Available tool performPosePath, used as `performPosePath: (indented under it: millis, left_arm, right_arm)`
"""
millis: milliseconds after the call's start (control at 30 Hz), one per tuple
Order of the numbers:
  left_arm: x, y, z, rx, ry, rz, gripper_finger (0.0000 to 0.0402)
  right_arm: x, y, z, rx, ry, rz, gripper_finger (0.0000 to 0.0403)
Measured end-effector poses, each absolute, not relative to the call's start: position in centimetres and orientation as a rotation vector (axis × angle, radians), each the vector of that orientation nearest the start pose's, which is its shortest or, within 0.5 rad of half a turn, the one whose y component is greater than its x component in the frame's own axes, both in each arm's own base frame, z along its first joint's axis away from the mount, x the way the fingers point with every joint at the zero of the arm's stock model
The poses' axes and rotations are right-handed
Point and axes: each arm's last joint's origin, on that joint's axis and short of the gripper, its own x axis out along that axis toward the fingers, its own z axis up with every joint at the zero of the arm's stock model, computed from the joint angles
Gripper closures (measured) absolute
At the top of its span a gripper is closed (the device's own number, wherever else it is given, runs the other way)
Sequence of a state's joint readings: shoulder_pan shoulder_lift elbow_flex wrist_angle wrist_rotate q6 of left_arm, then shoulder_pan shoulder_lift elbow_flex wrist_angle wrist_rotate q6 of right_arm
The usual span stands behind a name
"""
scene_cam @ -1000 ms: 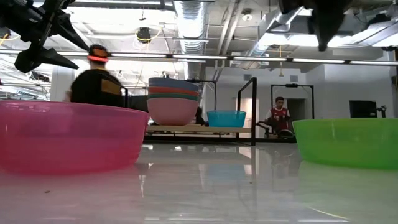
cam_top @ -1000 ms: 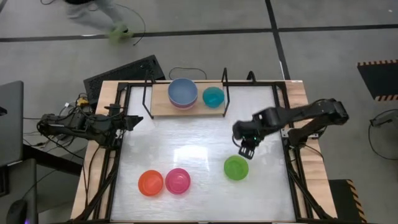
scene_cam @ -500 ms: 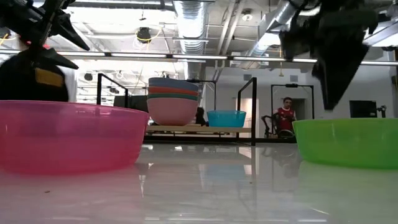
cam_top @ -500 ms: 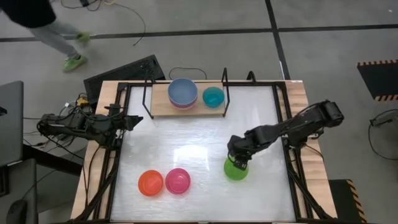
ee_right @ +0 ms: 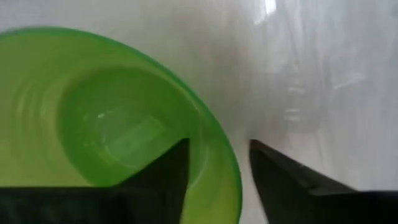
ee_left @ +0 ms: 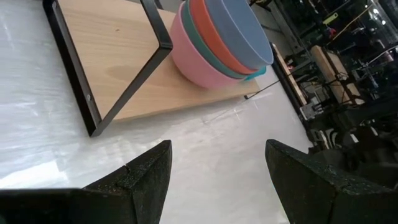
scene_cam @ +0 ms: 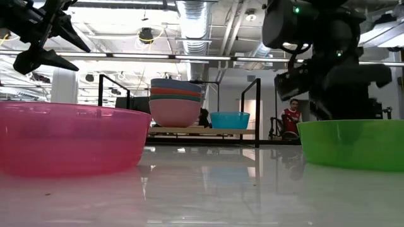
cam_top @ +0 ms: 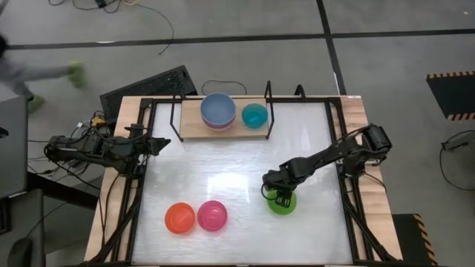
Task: Place and stack bowls onto a shelf
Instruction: Stack the green bowl on top of the light blue bowl on the shelf
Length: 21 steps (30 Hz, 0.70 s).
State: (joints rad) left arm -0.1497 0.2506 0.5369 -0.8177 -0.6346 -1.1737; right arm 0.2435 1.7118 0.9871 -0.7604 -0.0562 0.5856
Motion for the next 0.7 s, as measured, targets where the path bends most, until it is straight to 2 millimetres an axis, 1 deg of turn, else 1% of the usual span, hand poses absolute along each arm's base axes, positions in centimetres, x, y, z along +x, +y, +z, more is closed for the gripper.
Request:
performPosePath:
  millis: [67, 133, 167, 200, 333, 400, 467, 600, 700]
  left_arm:
    - [6.3, 0.8, 25.0, -0.922, 0.156, 0.693, 0.0157]
    - [6.3, 0.8, 25.0, -0.925, 0.155, 0.693, 0.0157]
    - [6.3, 0.8, 25.0, -0.928, 0.154, 0.694, 0.0157]
    - [6.3, 0.8, 24.9, -0.928, 0.156, 0.695, 0.0157]
    - [6.2, 0.8, 24.9, -0.927, 0.157, 0.698, 0.0157]
    - [6.2, 0.8, 24.9, -0.924, 0.160, 0.701, 0.0157]
    - [6.2, 0.8, 24.9, -0.922, 0.157, 0.704, 0.0157]
    - [6.2, 0.8, 24.9, -0.920, 0.156, 0.706, 0.0157]
    - [6.2, 0.8, 24.9, -0.921, 0.154, 0.708, 0.0157]
  right_arm:
    - [28.0, 7.3, 14.9, 0.320, 1.506, -0.186, 0.0280]
    - [28.0, 7.4, 14.9, 0.317, 1.504, -0.175, 0.0346]
    - [28.1, 7.4, 14.9, 0.323, 1.505, -0.159, 0.0371]
    - [28.1, 7.5, 15.0, 0.323, 1.502, -0.139, 0.0381]
    - [28.0, 6.9, 16.0, 0.339, 1.474, -0.129, 0.0381]
    - [28.0, 6.2, 16.9, 0.333, 1.462, -0.111, 0.0381]
    - [28.2, 5.3, 18.4, 0.326, 1.430, -0.095, 0.0381]
    - [28.4, 2.5, 21.3, 0.309, 1.380, -0.082, 0.0381]
    - [29.0, -0.1, 24.0, 0.303, 1.294, -0.090, 0.0381]
